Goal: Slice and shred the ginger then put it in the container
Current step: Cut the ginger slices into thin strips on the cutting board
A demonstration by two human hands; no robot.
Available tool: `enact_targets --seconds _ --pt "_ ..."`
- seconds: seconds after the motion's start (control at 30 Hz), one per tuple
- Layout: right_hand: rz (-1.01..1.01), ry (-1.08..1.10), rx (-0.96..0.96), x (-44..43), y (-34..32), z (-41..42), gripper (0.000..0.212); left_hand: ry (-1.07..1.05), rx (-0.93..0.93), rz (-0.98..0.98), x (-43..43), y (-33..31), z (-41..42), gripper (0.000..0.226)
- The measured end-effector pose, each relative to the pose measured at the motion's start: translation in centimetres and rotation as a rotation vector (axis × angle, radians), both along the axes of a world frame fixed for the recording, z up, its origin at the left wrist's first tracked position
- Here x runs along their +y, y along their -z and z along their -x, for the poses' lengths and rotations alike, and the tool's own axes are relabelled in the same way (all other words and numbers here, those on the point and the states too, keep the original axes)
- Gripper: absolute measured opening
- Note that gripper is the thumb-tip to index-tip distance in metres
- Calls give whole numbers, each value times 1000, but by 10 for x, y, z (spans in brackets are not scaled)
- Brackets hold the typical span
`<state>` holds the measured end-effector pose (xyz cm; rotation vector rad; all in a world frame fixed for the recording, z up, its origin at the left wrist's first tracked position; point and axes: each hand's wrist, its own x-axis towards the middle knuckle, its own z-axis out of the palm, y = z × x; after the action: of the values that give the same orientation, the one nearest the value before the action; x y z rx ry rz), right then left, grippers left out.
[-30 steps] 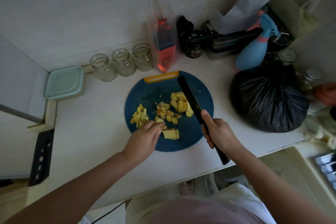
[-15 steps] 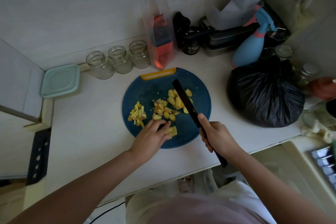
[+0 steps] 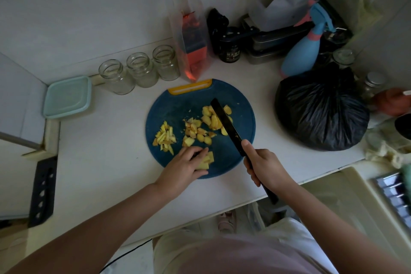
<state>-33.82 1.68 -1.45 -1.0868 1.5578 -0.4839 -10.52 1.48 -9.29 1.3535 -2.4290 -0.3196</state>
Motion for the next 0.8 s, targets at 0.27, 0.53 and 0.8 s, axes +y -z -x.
enact_targets --seconds 0.27,0.53,0.8 --pt "18 -65 13 -3 0 -3 62 -29 -51 41 -10 -9 13 39" --pt "-94 -326 53 -7 -5 -4 58 -73 -51 96 4 -7 -22 42" --pt "-185 -385 77 -1 7 -14 54 -167 -84 84 16 -9 -44 49"
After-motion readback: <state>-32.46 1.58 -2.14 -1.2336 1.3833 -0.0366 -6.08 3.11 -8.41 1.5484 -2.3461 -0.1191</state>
